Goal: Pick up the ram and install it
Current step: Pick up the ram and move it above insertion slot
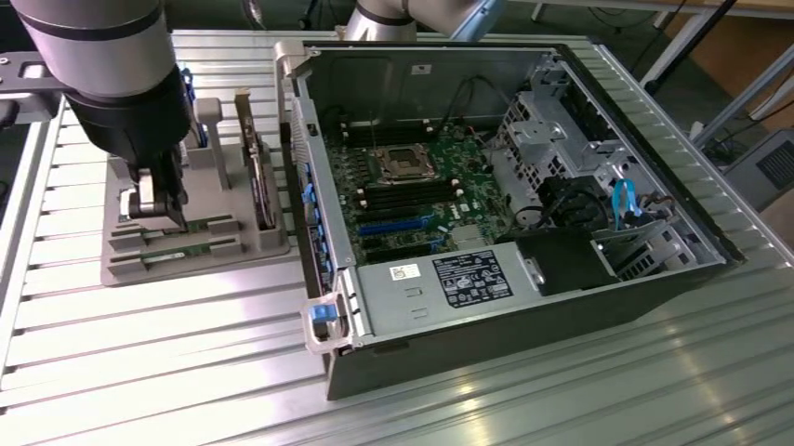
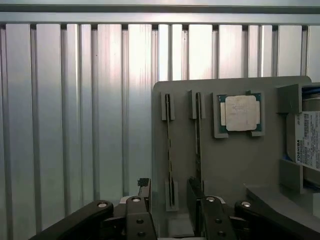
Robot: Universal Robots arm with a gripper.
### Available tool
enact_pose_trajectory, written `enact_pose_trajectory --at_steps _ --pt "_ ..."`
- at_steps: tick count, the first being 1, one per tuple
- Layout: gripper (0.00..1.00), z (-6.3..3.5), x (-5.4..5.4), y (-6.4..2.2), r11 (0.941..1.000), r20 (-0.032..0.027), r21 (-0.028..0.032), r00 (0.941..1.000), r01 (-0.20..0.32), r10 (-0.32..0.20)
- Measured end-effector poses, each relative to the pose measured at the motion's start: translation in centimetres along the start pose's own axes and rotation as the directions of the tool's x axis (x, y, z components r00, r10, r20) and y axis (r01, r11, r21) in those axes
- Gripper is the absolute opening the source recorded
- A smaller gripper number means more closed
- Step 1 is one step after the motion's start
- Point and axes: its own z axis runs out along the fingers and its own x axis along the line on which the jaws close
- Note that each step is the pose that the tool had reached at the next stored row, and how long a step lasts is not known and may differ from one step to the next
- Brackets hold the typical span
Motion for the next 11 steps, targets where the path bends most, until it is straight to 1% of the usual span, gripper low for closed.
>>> enact_pose_trajectory --at_steps 4,5,7,11 --pt "0.42 1.39 0.0 -0.03 1.0000 -0.0010 0.0000 1.0000 0.000 0.000" --pt "0.42 1.70 0.0 -0.01 1.0000 -0.0023 0.0000 1.0000 0.000 0.000" --pt "0.42 1.84 0.0 0.01 1.0000 -0.0033 0.0000 1.0000 0.000 0.000" --pt "0.42 2.83 0.0 0.10 1.0000 -0.0073 -0.0001 1.0000 0.000 0.000"
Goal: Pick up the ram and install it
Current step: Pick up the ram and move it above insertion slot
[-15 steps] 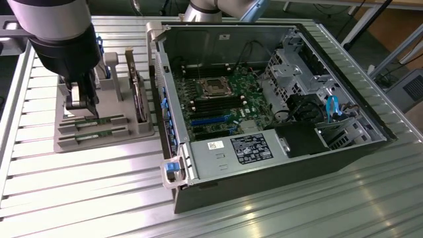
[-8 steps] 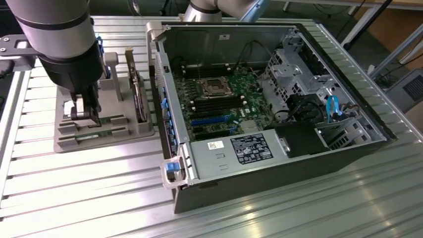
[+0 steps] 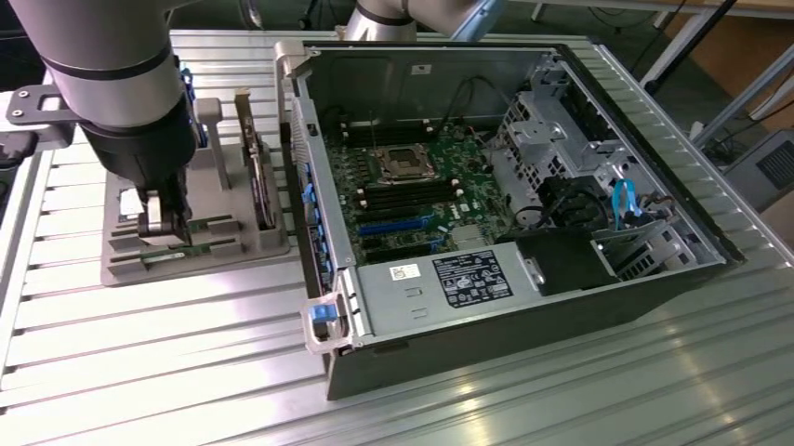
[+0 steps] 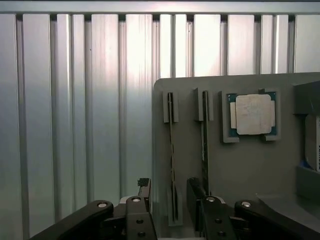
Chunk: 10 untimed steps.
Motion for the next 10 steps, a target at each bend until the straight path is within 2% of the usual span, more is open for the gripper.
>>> enact_pose_trajectory --at_steps 4,10 --pt "0.42 0.81 0.0 0.45 1.0000 -0.0020 0.0000 1.0000 0.000 0.000" --pt "0.42 2.50 0.0 0.67 1.0000 -0.0024 0.0000 1.0000 0.001 -0.001"
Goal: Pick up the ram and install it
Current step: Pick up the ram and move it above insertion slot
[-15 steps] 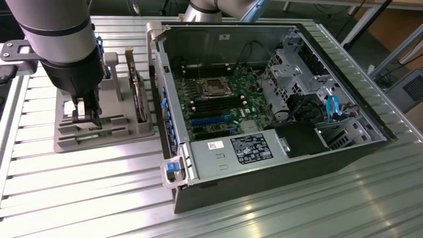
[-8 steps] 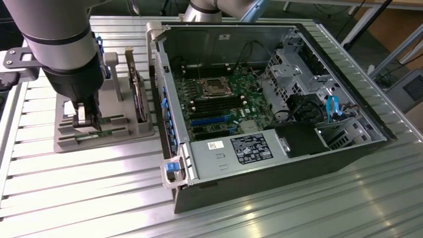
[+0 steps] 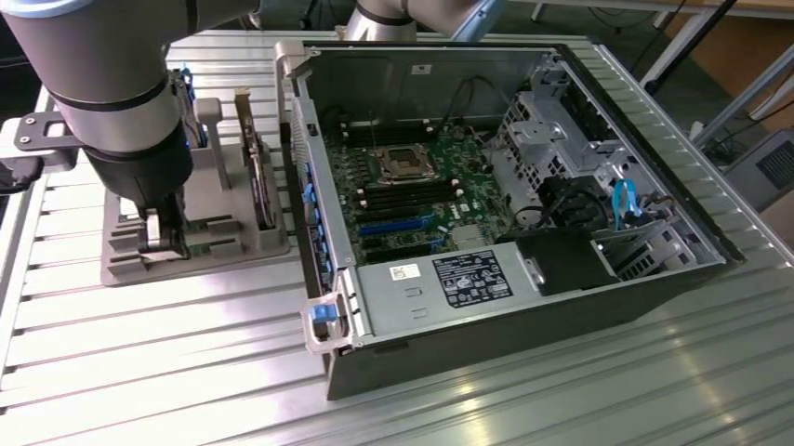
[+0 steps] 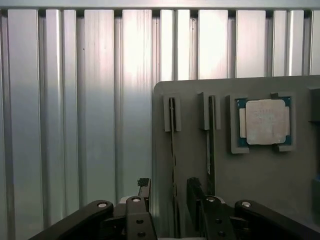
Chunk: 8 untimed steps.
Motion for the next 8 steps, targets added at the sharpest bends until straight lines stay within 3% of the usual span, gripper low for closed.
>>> enact_pose_trajectory --at_steps 3,5,7,8 --pt "0.42 0.94 0.0 0.09 1.0000 -0.0005 0.0001 1.0000 0.002 -0.002" --pt "0.42 1.23 -0.1 0.10 0.9972 -0.0039 0.0000 0.9972 0.075 -0.075" --pt "0.42 1.56 -0.9 0.18 0.9968 -0.0041 0.0004 0.9968 0.080 -0.080" --pt "0.42 1.70 -1.0 0.63 0.9967 -0.0044 0.0001 0.9967 0.081 -0.081"
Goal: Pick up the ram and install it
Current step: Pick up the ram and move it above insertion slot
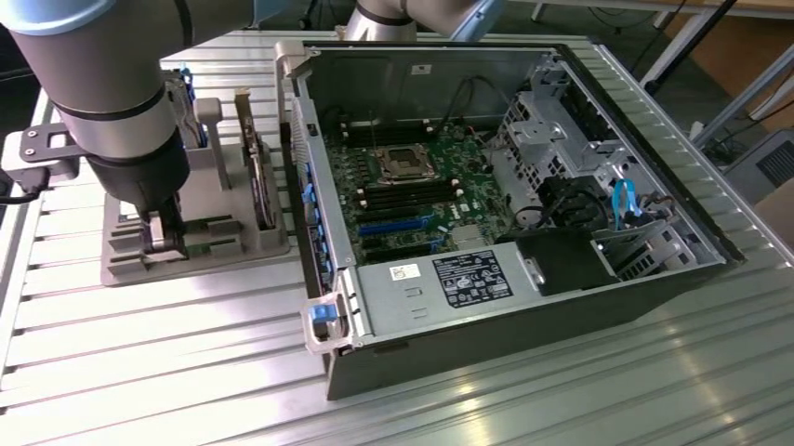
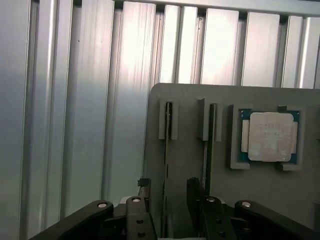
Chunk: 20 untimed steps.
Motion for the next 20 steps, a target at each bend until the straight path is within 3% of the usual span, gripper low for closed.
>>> enact_pose_trajectory --at_steps 5,7,8,13,20 --pt "0.41 0.66 0.0 0.12 1.0000 -0.0005 0.0001 1.0000 0.008 -0.008" --pt "0.16 0.66 0.0 0.12 1.0000 -0.0006 0.0001 1.0000 0.008 -0.008" --pt "0.13 0.66 0.0 0.12 1.0000 -0.0005 0.0001 1.0000 0.008 -0.008" --pt "0.13 0.58 0.0 0.12 1.0000 -0.0004 0.0004 1.0000 0.008 -0.008" --pt "0.13 -1.47 0.0 0.18 1.0000 -0.0005 0.0000 1.0000 0.008 -0.008"
